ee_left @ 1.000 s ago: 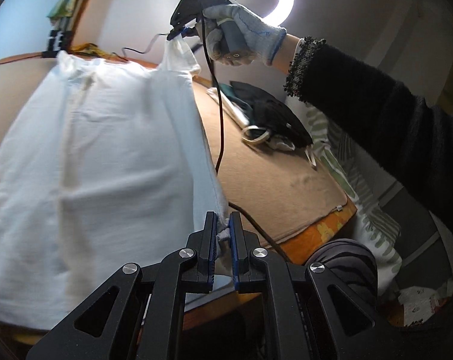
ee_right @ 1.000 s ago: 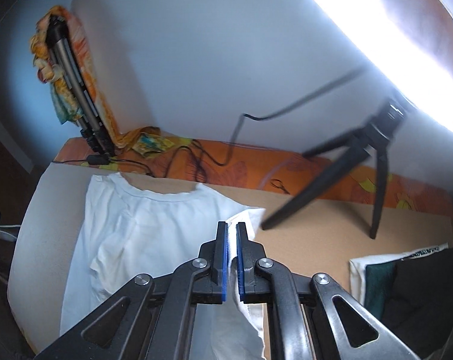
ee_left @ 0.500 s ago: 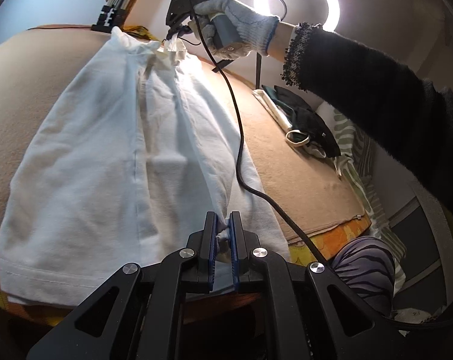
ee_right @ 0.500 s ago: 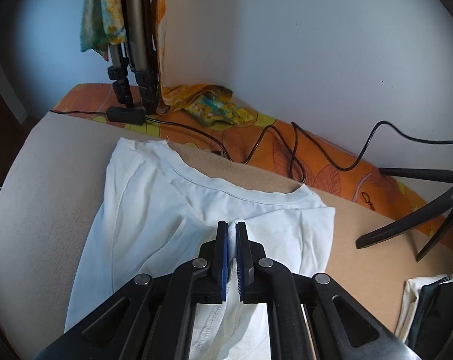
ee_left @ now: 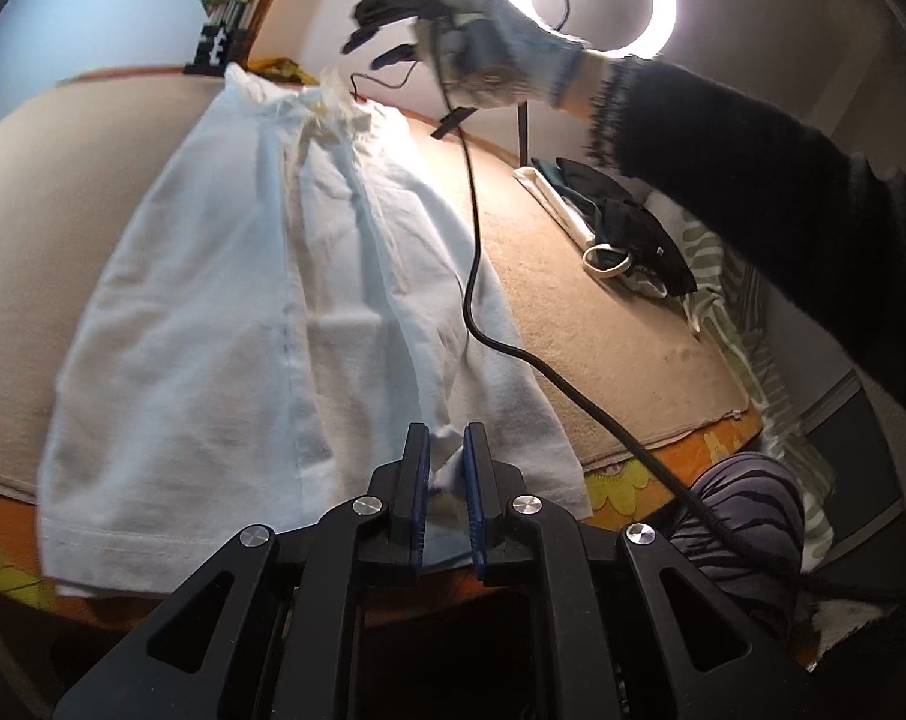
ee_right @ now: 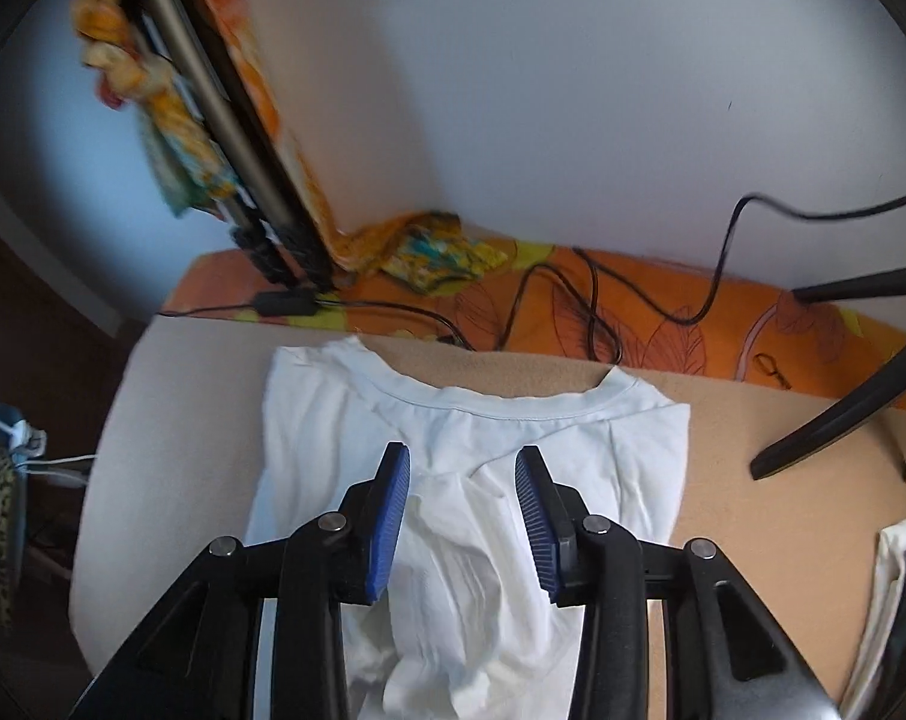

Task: Fold small clothes

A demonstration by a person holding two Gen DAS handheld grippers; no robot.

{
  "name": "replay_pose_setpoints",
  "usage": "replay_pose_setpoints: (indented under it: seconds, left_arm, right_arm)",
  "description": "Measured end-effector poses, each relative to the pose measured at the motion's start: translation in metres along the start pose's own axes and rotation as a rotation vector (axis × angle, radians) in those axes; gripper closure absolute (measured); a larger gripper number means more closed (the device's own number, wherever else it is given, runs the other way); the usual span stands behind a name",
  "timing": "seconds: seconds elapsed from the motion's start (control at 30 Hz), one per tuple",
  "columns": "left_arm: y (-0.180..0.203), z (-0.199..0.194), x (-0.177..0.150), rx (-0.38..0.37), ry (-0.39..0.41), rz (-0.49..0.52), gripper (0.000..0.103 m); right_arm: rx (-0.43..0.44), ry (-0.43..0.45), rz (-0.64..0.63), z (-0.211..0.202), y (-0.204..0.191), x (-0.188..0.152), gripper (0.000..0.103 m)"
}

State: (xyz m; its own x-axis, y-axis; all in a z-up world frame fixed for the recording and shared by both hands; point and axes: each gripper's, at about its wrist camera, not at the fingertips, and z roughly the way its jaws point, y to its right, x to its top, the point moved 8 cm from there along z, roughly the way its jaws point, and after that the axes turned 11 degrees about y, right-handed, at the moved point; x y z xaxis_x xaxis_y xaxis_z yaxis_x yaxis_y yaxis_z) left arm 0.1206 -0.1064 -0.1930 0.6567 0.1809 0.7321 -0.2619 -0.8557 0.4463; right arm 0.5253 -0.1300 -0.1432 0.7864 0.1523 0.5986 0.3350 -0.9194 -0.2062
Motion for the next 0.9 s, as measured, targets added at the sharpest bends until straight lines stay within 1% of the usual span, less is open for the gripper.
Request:
replay_pose_setpoints:
  seconds: [0.07,0.13,0.2,0.23,0.3,0.33,0.37,0.4,0.47,0.53,0.6,0.67,0.7,0.73,0.8,0.9]
  left_arm:
    - [0.002,-0.008,0.001,0.005,-0.001,0.014,0.093]
    - [0.004,-0.017,0.001,0.01,0.001,0.021,0.093]
    - [0.004,-0.028,0.004,0.016,0.007,0.025,0.093]
    - [0.001,-0.035,0.005,0.019,0.016,0.023,0.093]
    - [-0.004,-0.045,0.008,0.026,0.022,0.022,0.093]
    - [-0.007,-0.049,0.01,0.037,0.024,0.027,0.093]
    - [-0.012,-0.053,0.013,0.043,0.028,0.031,0.093]
    - [-0.017,-0.055,0.015,0.039,0.027,0.026,0.093]
    - [-0.023,-0.055,0.019,0.025,0.014,-0.008,0.093]
    - [-0.022,-0.049,0.021,-0.005,-0.011,-0.026,0.093]
    - [-0.016,-0.04,0.024,-0.048,-0.029,-0.028,0.092]
    - [-0.006,-0.027,0.026,-0.089,-0.065,-0.027,0.083]
    - [-0.002,-0.023,0.025,-0.101,-0.08,-0.019,0.076]
    - [0.003,-0.019,0.023,-0.114,-0.094,-0.011,0.072]
    - [0.009,-0.01,0.018,-0.132,-0.129,-0.002,0.072]
    - [0.007,0.003,0.007,-0.089,-0.175,0.012,0.072]
  right_arm:
    - [0.037,0.025,-0.007,-0.027,0.001,0.001,0.064]
    - [0.082,0.047,-0.008,-0.063,0.003,-0.003,0.063]
    - [0.111,0.064,-0.031,-0.101,0.007,-0.014,0.062]
    - [0.123,0.073,-0.037,-0.122,0.009,-0.023,0.06]
    - [0.161,0.072,-0.042,-0.158,0.013,-0.045,0.06]
    - [0.173,0.075,-0.045,-0.18,0.014,-0.062,0.06]
    - [0.173,0.064,-0.042,-0.195,0.014,-0.076,0.059]
    - [0.171,0.055,-0.042,-0.212,0.015,-0.098,0.059]
    - [0.147,0.029,-0.047,-0.231,0.017,-0.138,0.059]
    - [0.132,-0.009,-0.046,-0.243,0.014,-0.191,0.059]
    - [0.139,-0.055,-0.017,-0.244,0.01,-0.244,0.059]
    - [0.157,-0.107,0.019,-0.237,0.006,-0.29,0.059]
    - [0.159,-0.131,0.034,-0.233,0.004,-0.31,0.059]
    - [0.159,-0.148,0.04,-0.23,0.001,-0.33,0.059]
    - [0.154,-0.164,0.037,-0.224,-0.004,-0.354,0.059]
    - [0.164,-0.164,0.032,-0.219,-0.01,-0.373,0.059]
